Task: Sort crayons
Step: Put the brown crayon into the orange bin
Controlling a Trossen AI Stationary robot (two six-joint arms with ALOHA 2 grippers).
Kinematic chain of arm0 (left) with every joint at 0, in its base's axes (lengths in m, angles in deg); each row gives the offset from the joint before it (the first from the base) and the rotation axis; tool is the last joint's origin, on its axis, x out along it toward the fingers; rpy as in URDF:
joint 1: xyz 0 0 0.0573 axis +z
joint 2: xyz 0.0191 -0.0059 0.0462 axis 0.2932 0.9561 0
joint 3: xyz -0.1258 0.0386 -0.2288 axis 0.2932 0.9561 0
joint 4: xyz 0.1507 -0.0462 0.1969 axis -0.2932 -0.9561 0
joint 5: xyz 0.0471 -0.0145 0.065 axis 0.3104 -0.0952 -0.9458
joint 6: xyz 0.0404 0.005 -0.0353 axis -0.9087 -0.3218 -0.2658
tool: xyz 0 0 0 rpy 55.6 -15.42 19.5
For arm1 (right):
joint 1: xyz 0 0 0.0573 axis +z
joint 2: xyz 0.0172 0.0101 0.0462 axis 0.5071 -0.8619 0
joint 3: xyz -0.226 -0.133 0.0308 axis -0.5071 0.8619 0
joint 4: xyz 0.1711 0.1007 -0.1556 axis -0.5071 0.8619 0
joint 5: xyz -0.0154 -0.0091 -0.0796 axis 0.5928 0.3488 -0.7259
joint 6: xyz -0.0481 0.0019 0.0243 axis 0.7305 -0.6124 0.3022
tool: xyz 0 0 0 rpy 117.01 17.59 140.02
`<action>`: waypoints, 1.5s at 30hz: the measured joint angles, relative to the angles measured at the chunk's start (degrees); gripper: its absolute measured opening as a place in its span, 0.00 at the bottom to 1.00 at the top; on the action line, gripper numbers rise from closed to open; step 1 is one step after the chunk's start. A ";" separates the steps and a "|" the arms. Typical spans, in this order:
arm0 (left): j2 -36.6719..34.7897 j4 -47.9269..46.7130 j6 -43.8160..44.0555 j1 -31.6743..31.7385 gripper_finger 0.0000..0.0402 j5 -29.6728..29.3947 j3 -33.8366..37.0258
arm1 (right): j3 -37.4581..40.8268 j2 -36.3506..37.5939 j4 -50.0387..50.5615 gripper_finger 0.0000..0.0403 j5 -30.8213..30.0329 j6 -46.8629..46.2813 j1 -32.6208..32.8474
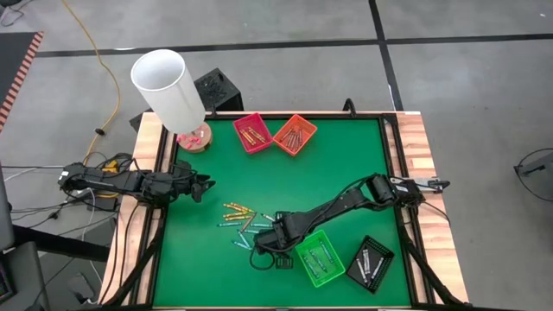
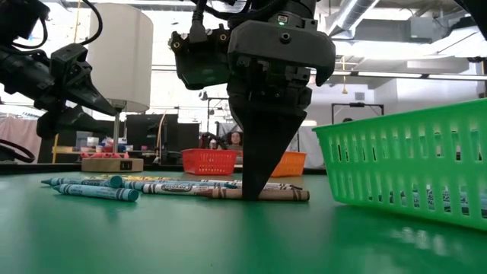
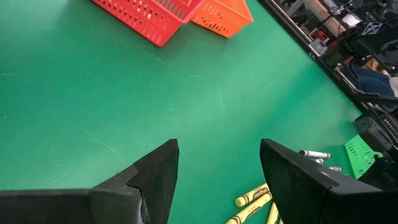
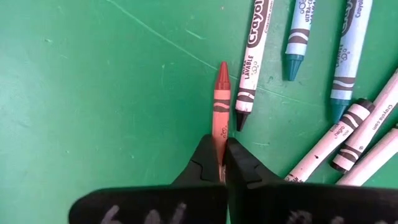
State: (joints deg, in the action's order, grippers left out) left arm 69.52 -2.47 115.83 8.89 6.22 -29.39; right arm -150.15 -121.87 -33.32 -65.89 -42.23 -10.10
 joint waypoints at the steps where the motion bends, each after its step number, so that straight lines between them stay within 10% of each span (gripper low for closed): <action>1: 0.00 0.00 0.00 0.00 0.54 0.00 0.00 | -0.34 0.00 0.42 0.01 -0.02 0.15 0.08; 25: 0.01 0.00 0.02 0.00 0.54 0.46 0.00 | -2.17 13.26 3.80 0.01 -5.55 9.38 -3.77; 45: 0.01 -0.03 0.02 0.00 0.54 1.20 0.00 | -2.22 26.97 8.39 0.01 -8.06 15.63 -26.04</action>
State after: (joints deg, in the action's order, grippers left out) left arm 69.54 -2.49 115.85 8.89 7.42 -29.39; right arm -152.36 -94.90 -24.93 -73.95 -26.60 -36.14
